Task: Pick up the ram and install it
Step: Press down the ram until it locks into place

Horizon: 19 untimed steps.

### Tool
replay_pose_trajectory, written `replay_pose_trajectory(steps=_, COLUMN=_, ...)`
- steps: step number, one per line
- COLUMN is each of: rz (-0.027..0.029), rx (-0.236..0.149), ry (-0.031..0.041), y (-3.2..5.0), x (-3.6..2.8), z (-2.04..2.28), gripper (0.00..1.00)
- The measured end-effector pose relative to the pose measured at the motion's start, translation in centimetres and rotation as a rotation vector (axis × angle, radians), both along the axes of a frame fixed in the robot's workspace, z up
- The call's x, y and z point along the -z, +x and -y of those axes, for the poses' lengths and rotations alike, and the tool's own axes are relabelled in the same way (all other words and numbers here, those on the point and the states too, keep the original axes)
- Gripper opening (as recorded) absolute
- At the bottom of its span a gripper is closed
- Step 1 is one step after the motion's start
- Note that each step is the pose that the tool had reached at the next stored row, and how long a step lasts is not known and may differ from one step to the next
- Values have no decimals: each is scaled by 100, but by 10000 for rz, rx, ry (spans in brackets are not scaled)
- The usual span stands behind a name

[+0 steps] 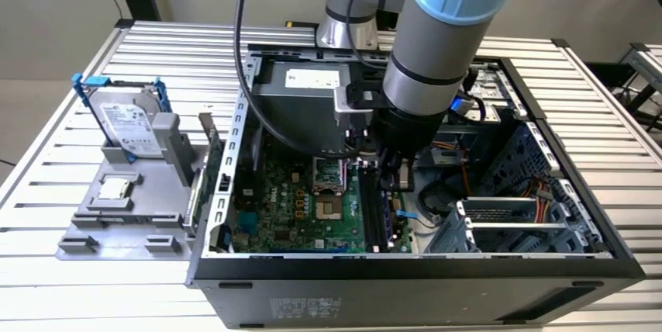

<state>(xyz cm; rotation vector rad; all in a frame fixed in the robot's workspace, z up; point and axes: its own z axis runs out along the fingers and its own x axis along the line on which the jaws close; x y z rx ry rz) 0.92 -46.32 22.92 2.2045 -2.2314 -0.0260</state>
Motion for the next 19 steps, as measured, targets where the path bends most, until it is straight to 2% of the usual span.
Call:
replay_pose_trajectory(steps=6, rz=-2, rx=2, ry=-1, y=24, x=8, z=0, gripper=0)
replay_pose_trajectory(steps=8, rz=-39, rx=1, ry=3, y=20, x=12, z=0, gripper=0)
replay_pose_trajectory(steps=9, rz=-57, rx=2, ry=24, y=15, x=27, z=-2, gripper=0)
replay_pose_trajectory(steps=15, rz=-78, rx=1, ry=-15, y=1, x=117, z=3, gripper=0)
replay_pose_trajectory(steps=19, rz=-75, rx=3, ry=-13, y=2, x=122, z=0, gripper=0)
